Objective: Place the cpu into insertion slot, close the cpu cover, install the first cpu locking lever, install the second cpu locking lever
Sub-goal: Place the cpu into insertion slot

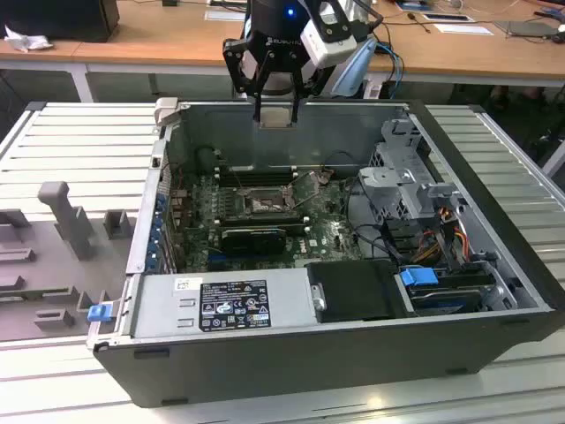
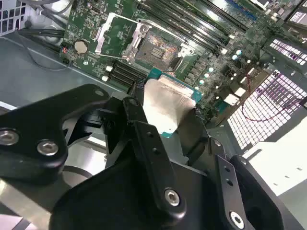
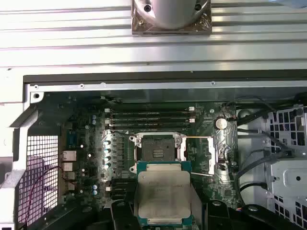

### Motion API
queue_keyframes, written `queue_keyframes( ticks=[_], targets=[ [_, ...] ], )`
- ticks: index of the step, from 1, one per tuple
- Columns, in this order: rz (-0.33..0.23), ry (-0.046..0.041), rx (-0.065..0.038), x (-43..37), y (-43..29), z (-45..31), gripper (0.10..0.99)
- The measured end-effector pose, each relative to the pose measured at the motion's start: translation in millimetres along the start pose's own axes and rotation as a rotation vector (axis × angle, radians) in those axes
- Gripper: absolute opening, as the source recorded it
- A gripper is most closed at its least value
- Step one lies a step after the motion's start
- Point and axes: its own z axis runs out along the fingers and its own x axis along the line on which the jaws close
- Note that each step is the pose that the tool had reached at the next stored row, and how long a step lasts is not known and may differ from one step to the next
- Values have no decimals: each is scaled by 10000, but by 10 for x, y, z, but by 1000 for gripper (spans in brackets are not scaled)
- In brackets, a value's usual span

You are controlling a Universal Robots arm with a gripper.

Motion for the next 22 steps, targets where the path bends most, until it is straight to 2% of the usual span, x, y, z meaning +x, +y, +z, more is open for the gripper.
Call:
queue_keyframes(
  ticks=[4,13,22],
  targets=[
    [423,-38,-9,0,-1,11,525],
    [538,-48,-9,-1,-4,44,525],
    [1091,-97,-21,-1,-4,45,525]
  ],
)
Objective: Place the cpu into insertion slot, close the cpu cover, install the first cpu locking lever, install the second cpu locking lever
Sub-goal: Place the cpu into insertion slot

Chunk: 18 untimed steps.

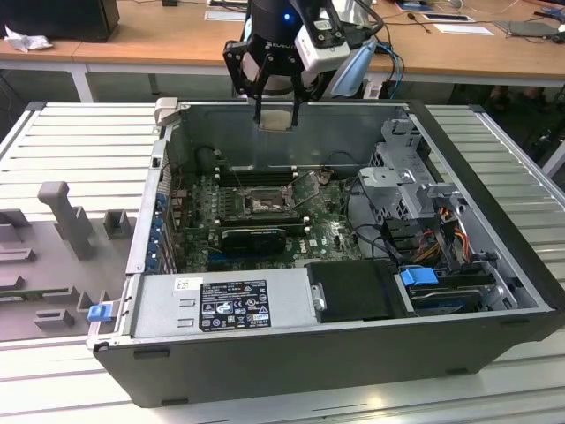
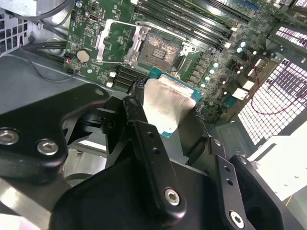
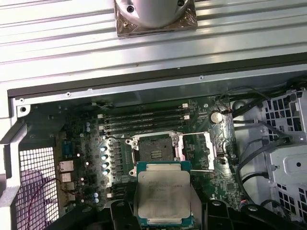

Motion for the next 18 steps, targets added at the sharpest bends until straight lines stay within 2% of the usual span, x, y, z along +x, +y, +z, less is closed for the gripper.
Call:
queue_keyframes(
  ticks=[18],
  targets=[
    [1359,-122,-26,11,-3,15,525]
  ],
)
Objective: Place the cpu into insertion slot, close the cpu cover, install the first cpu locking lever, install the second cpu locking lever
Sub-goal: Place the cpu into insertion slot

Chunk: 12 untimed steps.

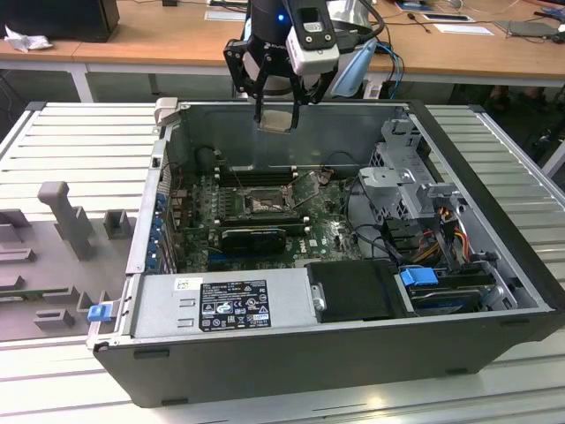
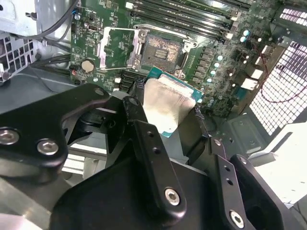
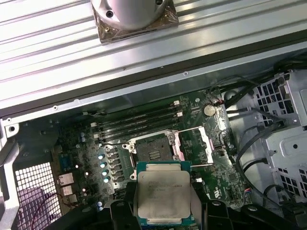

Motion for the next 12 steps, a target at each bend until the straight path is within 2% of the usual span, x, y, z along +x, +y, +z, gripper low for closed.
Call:
queue_keyframes(
  ticks=[12],
  targets=[
    [650,-58,-13,4,-2,7,525]
  ],
)
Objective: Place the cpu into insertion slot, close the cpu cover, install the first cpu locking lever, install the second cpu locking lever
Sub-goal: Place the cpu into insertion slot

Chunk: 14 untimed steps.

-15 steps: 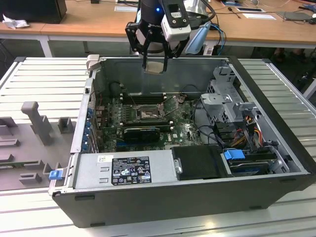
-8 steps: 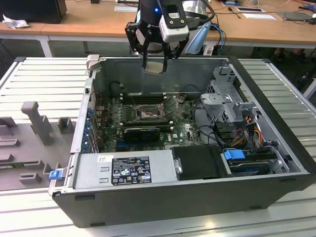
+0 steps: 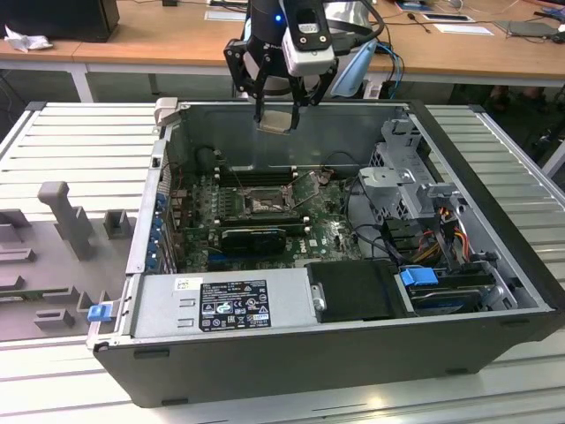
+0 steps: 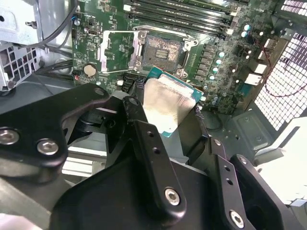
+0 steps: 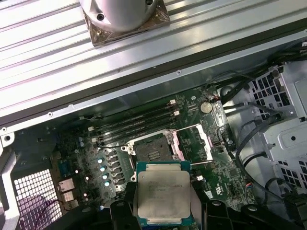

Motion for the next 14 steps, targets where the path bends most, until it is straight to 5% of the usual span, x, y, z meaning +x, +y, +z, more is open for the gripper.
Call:
queue_keyframes(
  ticks=[14],
  targets=[
    [1045,-94,-19,0,0,2,525]
  ],
)
